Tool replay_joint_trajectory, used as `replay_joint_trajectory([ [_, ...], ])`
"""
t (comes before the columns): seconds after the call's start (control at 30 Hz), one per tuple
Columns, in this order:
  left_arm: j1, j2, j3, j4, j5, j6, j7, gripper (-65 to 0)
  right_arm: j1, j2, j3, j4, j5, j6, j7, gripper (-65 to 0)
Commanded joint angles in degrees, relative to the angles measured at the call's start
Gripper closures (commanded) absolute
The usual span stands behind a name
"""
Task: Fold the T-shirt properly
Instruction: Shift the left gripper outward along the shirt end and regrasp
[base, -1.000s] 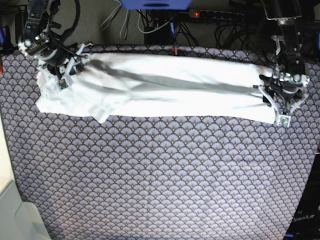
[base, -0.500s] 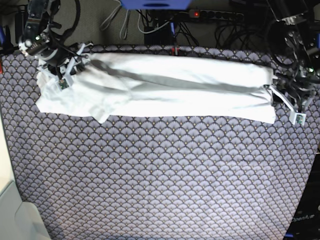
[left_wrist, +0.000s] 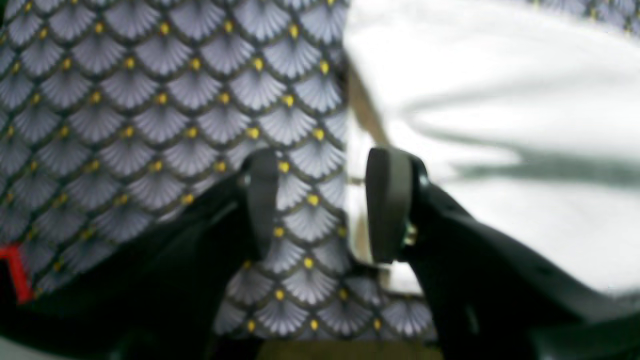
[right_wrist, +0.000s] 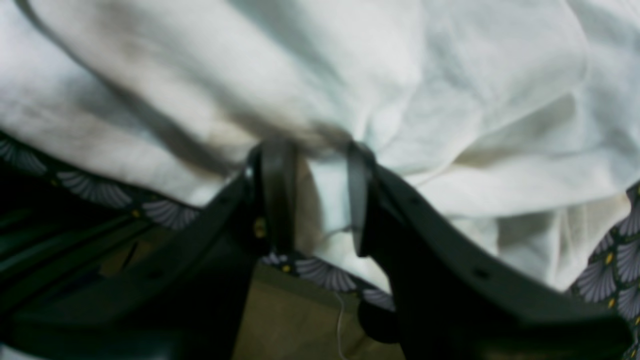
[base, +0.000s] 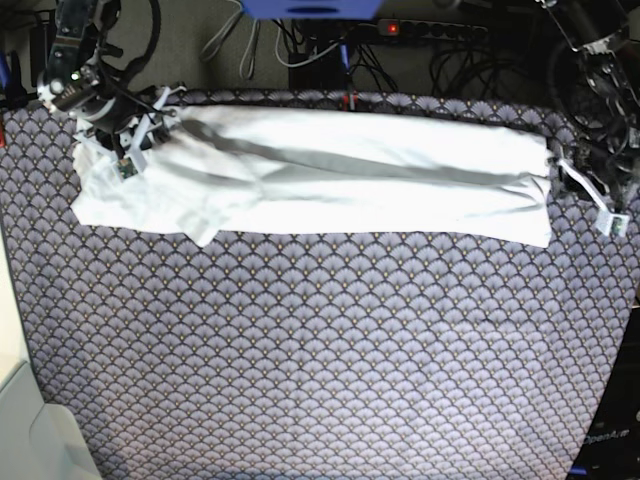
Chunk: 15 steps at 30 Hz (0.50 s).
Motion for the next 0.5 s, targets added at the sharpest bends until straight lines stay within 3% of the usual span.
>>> replay_joint_trajectory([
  [0.0,-0.7,-0.9,-0.2,1.0,-0.9,0.2,-0.9,-28.5,0.0,0.5,0.1,0.8,0.2,-0.1,0.6,-18.9],
  [0.1,-0.8,-0.7,-0.4,1.0,-0.9,0.2,-0.9,-30.7,0.0,0.5,0.1,0.8,0.2,-0.1,0.6,-18.9],
  [0.3,-0.7,-0.2,-2.4,1.0,-3.5,0.2,-0.9,-43.5,-0.1,0.5,0.1,0.8,0.2,-0.1,0.6,-18.9],
  [0.47,-0.7,-0.7,-2.3,0.9,-6.3,0.2,-0.9,-44.8,-0.1,0.5,0.1,0.8,0.2,-0.1,0.6,-18.9],
])
